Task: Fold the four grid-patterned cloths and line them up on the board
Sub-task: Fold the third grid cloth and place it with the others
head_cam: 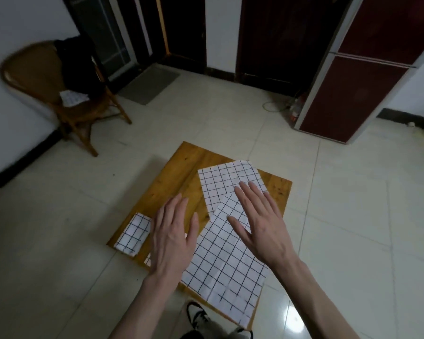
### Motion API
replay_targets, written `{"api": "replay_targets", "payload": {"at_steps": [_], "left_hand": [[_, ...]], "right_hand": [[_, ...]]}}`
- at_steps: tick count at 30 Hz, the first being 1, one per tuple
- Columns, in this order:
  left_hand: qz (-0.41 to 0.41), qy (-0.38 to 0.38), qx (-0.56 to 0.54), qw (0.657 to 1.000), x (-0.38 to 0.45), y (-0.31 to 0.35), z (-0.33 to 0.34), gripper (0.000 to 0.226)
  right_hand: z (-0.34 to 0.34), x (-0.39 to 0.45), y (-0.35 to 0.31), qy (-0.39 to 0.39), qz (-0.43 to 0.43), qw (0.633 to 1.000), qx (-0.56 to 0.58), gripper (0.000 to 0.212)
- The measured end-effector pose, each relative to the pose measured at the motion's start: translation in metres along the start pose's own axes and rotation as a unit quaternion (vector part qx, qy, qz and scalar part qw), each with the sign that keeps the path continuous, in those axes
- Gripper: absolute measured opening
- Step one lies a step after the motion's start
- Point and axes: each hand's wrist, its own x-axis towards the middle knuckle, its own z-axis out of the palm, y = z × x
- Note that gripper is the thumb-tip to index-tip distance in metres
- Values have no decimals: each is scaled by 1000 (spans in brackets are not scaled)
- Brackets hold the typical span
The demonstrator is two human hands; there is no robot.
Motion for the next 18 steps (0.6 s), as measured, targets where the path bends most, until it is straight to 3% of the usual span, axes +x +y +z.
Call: {"api": "replay_targets", "payload": {"at_steps": [12, 18], "left_hand": [[-35, 25, 3, 999, 20, 13, 30, 49], [-85, 55, 55, 993, 26, 35, 47, 49]], "right_hand": [[8, 43, 30, -34, -54, 997, 50, 68], [27, 67, 63, -62, -125, 988, 63, 68]]}}
